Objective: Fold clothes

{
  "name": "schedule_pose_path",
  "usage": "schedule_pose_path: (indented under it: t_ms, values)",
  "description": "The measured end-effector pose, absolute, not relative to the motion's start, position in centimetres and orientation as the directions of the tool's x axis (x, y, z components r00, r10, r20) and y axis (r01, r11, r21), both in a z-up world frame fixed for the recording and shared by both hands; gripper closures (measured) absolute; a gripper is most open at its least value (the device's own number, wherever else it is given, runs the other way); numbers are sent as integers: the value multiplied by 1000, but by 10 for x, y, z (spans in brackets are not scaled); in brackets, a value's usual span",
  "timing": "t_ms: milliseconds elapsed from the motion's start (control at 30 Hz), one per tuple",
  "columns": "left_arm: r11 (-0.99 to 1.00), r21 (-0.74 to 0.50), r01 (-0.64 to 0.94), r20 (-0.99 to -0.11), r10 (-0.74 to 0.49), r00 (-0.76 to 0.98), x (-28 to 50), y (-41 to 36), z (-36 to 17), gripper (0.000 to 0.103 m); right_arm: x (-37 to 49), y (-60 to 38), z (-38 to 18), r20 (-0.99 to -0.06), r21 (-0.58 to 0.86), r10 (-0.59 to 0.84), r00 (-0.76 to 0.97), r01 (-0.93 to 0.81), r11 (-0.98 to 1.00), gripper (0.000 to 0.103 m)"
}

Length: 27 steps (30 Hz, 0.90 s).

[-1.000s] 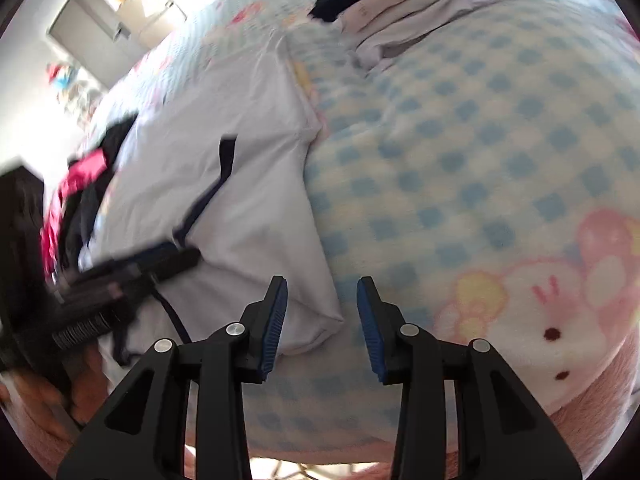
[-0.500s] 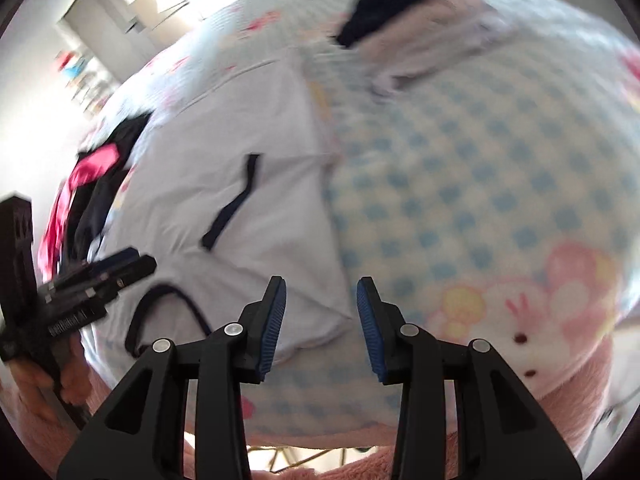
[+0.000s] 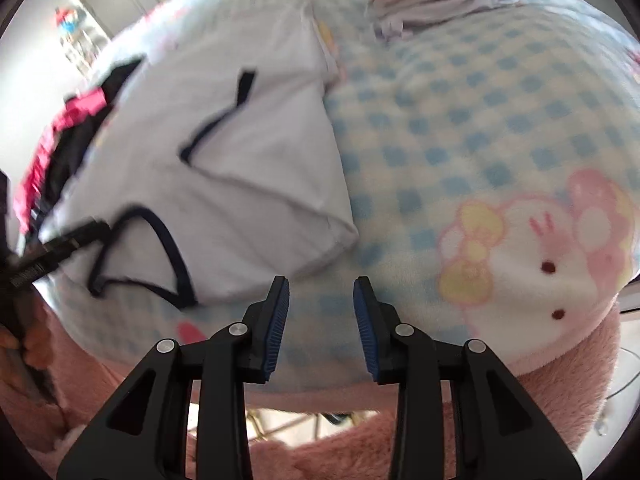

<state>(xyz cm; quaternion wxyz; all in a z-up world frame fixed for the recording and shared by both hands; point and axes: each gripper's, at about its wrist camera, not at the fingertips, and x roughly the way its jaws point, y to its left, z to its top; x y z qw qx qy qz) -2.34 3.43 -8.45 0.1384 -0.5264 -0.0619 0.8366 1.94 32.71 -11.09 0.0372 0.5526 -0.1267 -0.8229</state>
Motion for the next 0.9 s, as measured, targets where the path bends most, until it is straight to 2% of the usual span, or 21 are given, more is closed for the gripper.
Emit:
schedule_pose_path:
  t_ms: [167, 233, 400, 533, 767, 900]
  values:
    - [-971, -225, -84, -872, 240, -426, -25, 6, -83, 47, -2, 321, -129, -933, 228, -177, -314, -134, -964, 69]
    - [-973, -229, -39, -860, 220, -460, -18, -18, -76, 47, -4, 317, -117, -915, 295, -236, -329, -143, -945, 68]
    - [-956, -249, 155, -849, 138, -510, -2, -85, -72, 48, -9, 258, -58, -844, 272, -276, -461, 76, -959, 65]
    - [-911, -295, 288, -857, 119, -501, 7, -134, -83, 49, -15, 203, -62, -840, 276, -360, -406, 252, -928, 64]
    - [-876, -385, 292, -838, 198, -509, 8, -154, -94, 49, -51, 92, -96, -844, 355, -482, -235, 428, -831, 64]
    - [-865, -433, 252, -800, 241, -549, -9, -159, -94, 49, -48, 56, -120, -882, 315, -432, -191, 444, -839, 64]
